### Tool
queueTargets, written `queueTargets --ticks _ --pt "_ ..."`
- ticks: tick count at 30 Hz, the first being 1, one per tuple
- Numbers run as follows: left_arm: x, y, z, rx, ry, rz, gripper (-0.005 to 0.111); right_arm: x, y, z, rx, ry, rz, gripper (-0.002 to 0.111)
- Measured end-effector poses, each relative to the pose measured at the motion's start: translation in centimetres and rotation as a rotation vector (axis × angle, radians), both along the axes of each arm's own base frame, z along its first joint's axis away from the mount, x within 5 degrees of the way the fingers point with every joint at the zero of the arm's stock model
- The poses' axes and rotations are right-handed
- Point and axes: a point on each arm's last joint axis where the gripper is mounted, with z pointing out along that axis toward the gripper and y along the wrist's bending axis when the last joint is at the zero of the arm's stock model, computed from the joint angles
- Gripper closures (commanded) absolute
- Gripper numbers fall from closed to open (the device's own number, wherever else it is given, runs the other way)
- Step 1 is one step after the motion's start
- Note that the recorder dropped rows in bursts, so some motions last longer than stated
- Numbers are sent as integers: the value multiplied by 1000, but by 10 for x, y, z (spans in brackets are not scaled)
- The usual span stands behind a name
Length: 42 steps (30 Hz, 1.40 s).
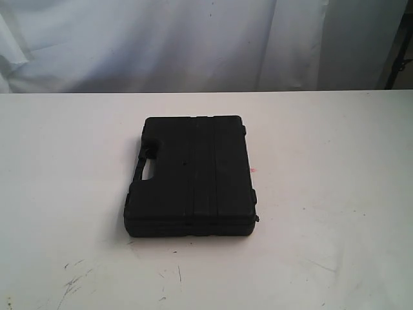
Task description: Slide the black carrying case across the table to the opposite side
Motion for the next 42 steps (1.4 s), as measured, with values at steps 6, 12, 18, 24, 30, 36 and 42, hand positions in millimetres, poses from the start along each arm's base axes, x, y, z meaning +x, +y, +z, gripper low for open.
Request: queueTargets --ticks 6,12,18,24,30,36,42 --pt "8 0 57 -6 10 -5 107 0 0 0 0 0 0 108" --pt "43 0 113 -20 155 -18 107 0 0 0 0 0 0 108" --pt "85 -1 141 -30 367 -34 107 0 0 0 0 0 0 108" --pt "123 -2 144 -36 637 -52 107 0 0 0 0 0 0 108" --pt "158 -6 123 -75 911 -102 107 0 0 0 0 0 0 108" --pt "181 -9 109 -89 953 -142 107 0 0 0 0 0 0 108" --pt "183 -20 114 -218 915 -234 107 0 0 0 0 0 0 108"
